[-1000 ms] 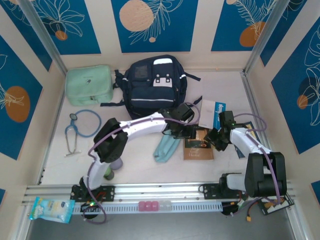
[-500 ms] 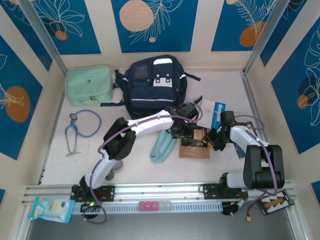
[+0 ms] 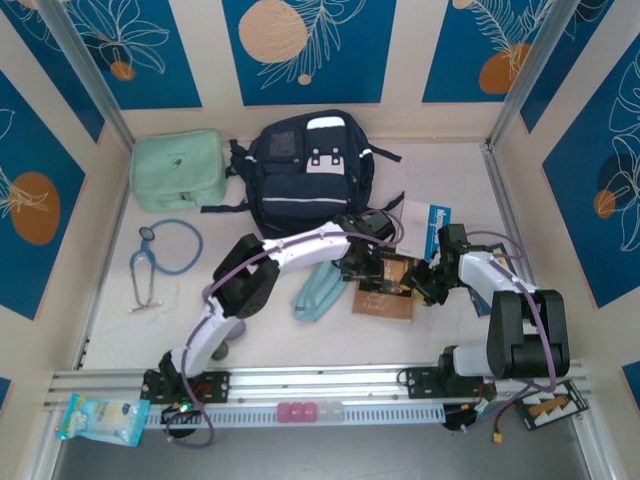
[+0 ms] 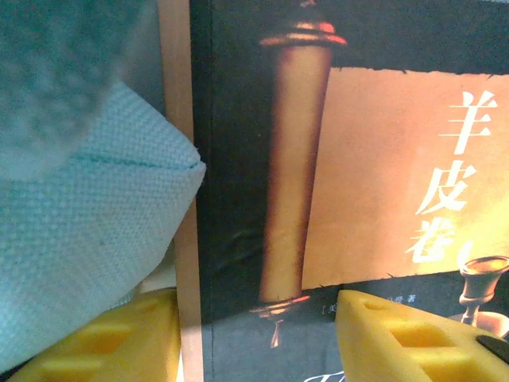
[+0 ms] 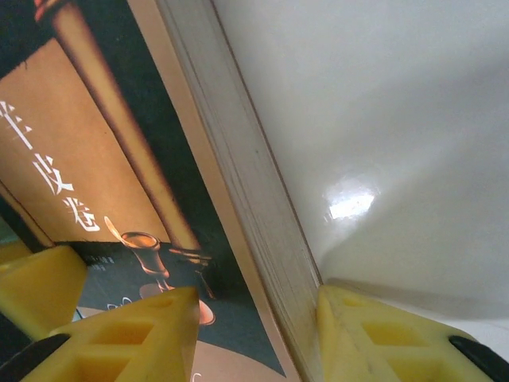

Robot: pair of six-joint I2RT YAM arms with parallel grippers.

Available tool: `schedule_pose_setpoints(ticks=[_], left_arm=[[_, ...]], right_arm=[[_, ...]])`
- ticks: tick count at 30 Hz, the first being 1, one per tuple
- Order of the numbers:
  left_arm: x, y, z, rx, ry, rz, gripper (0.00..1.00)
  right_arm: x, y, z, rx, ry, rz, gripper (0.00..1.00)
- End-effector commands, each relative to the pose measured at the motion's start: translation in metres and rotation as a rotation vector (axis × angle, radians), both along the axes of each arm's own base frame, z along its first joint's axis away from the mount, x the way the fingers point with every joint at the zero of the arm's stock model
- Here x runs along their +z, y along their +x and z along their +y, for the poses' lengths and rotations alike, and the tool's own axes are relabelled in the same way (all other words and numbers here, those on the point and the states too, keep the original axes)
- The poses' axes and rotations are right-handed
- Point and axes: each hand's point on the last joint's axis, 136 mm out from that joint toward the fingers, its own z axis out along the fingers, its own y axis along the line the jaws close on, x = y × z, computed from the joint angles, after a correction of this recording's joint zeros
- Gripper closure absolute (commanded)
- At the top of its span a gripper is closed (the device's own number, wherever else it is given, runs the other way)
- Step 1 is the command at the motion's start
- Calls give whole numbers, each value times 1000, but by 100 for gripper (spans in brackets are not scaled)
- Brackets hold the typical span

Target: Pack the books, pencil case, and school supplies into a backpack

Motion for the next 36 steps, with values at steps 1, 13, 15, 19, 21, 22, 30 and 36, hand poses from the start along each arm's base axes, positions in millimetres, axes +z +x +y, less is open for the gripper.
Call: schedule_pose_setpoints(ticks=[1, 13, 15, 19, 21, 22, 30, 36], left_arm=[[-23, -3, -2, -17, 14, 49, 51], [-36, -8, 8, -39, 64, 79, 62], [-36, -8, 8, -38, 63, 77, 62], [-38, -8, 7, -38, 61, 77, 62], [-38, -8, 6, -39, 58, 77, 62], [-37, -8, 6, -39, 57, 77, 62], [-37, -7, 6, -43, 56, 74, 63], [-35, -7, 6, -42, 54, 71, 63]], right_arm=[[11, -3, 16, 75, 60, 2, 56], [41, 5, 32, 145, -30, -61, 60], [38, 2, 21, 128, -90, -43, 60], [42, 3, 12, 115, -119, -68, 60], [47, 5, 12, 116, -105, -89, 60], [49, 6, 13, 117, -94, -96, 60], [45, 6, 14, 117, -27, -90, 75], [40, 6, 13, 92, 13, -85, 80]])
